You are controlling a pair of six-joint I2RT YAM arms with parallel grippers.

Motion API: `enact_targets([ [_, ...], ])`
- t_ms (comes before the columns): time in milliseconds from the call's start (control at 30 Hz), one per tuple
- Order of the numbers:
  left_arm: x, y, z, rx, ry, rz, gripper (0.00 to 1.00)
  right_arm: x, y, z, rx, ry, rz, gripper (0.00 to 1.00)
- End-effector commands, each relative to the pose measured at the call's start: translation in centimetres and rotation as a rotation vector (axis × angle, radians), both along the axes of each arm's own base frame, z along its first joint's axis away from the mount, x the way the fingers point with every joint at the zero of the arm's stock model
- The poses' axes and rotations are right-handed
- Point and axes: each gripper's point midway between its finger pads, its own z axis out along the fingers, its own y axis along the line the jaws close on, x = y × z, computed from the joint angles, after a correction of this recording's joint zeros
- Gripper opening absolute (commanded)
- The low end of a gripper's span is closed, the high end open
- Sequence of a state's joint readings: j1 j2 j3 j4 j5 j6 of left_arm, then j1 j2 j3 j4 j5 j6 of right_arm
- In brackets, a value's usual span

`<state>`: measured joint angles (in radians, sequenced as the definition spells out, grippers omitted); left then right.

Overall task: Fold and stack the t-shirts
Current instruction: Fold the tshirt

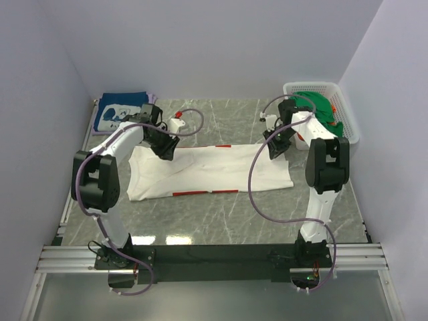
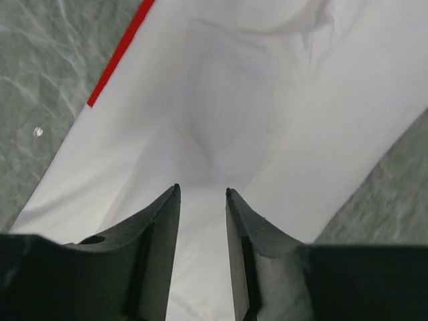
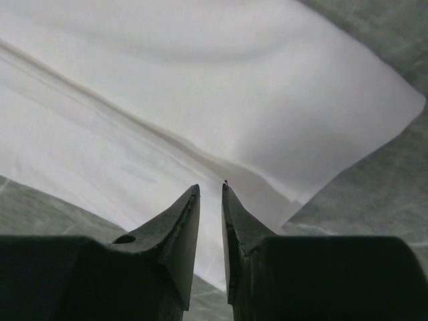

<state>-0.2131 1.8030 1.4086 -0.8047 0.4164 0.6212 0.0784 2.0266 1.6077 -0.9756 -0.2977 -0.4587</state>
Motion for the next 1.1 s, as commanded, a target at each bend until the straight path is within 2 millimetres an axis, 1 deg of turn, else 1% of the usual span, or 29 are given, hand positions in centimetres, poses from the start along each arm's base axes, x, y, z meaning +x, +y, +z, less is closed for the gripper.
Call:
enact_targets([
  [0,2.0,-2.8,-0.9,-0.153,0.048,0.145,0.38,1.5,1.9,-0.2,0.047,-0.002,-0.033,0.27],
  [100,2.2,-2.9,-2.4,-0.149,0.086,0.190,0.37,1.9,1.5,-2.0,-0.006,0.025,-0.045,0.27],
  [133,2.1,-2.7,-3.3,-0.138,0.104,0.202,0.37,1.7,1.5,-2.6,-0.017,0.041,-0.045,0.26],
  [167,2.0,-2.6,-3.7,-0.129,0.116,0.208,0.37,1.5,1.3,-3.4,-0.028,0.067,-0.049,0.26],
  [200,1.9,-2.5,-3.9,-0.122,0.121,0.219,0.37,1.0,1.2,-3.8,-0.037,0.087,-0.045,0.26],
  [267,1.5,-2.3,-3.8,-0.125,0.118,0.225,0.38,0.4,0.6,-4.1,-0.068,0.100,-0.042,0.26],
  [300,1.5,-2.2,-3.5,-0.137,0.108,0.231,0.38,-0.6,0.4,-4.7,-0.082,0.120,-0.036,0.26],
  [333,1.0,-2.1,-2.9,-0.149,0.100,0.237,0.38,-1.0,-0.1,-4.6,-0.104,0.115,-0.028,0.26],
  [367,0.9,-1.9,-2.4,-0.156,0.089,0.246,0.39,-1.6,-0.3,-4.6,-0.116,0.125,-0.023,0.26],
  [400,0.8,-1.3,-2.1,-0.164,0.084,0.275,0.39,-3.5,-0.6,-5.3,-0.128,0.173,-0.015,0.26],
  [433,0.4,-0.8,-1.4,-0.168,0.071,0.290,0.39,-4.3,-0.6,-4.5,-0.129,0.167,0.002,0.26],
  [467,0.1,-0.3,-1.2,-0.165,0.066,0.307,0.40,-5.6,-0.6,-4.5,-0.124,0.186,0.018,0.26],
  [500,-0.1,0.6,-1.1,-0.156,0.066,0.334,0.41,-8.3,-0.9,-5.3,-0.135,0.241,0.036,0.26],
  [533,-0.9,1.1,-0.9,-0.141,0.076,0.346,0.42,-9.1,-1.0,-4.3,-0.139,0.210,0.063,0.26],
  [567,-1.4,1.3,-0.7,-0.144,0.083,0.345,0.43,-10.5,-0.8,-4.2,-0.137,0.216,0.094,0.26],
  [600,-1.7,1.8,-0.6,-0.143,0.088,0.362,0.43,-13.2,-0.9,-4.7,-0.139,0.266,0.127,0.26],
  [633,-2.4,2.0,-0.3,-0.145,0.085,0.366,0.43,-14.0,-0.7,-3.7,-0.130,0.237,0.170,0.25],
  [667,-2.8,2.3,-0.5,-0.129,0.092,0.377,0.43,-15.1,0.0,-3.4,-0.097,0.246,0.204,0.25],
  [700,-3.1,2.3,-0.4,-0.131,0.103,0.386,0.41,-16.3,0.0,-3.0,-0.082,0.269,0.218,0.25],
  [733,-3.4,2.3,-0.7,-0.124,0.120,0.400,0.38,-16.0,0.1,-2.1,-0.071,0.234,0.210,0.25],
  [767,-3.8,2.5,-1.1,-0.103,0.143,0.428,0.30,-15.8,0.0,-1.4,-0.056,0.224,0.193,0.25],
  [800,-4.0,2.8,-1.9,-0.075,0.166,0.445,0.26,-14.4,0.0,-0.4,-0.046,0.173,0.179,0.26],
  [833,-4.1,3.0,-2.5,-0.052,0.178,0.459,0.22,-13.4,-0.1,0.4,-0.037,0.138,0.147,0.26],
  [867,-4.0,3.6,-3.2,-0.006,0.174,0.483,0.14,-12.6,-0.2,1.0,-0.028,0.118,0.129,0.26],
  [900,-4.1,3.6,-4.1,0.011,0.196,0.502,0.11,-11.0,-0.5,2.0,-0.026,0.074,0.105,0.26],
  [967,-3.7,3.7,-4.6,0.023,0.205,0.518,0.09,-10.2,-0.7,1.7,-0.043,0.076,0.091,0.26],
  [1000,-3.3,3.9,-5.5,0.044,0.212,0.526,0.07,-9.8,-0.8,1.5,-0.054,0.077,0.091,0.25],
  [1067,-2.0,4.0,-5.6,0.057,0.191,0.535,0.04,-9.7,-1.2,0.4,-0.077,0.111,0.081,0.25],
])
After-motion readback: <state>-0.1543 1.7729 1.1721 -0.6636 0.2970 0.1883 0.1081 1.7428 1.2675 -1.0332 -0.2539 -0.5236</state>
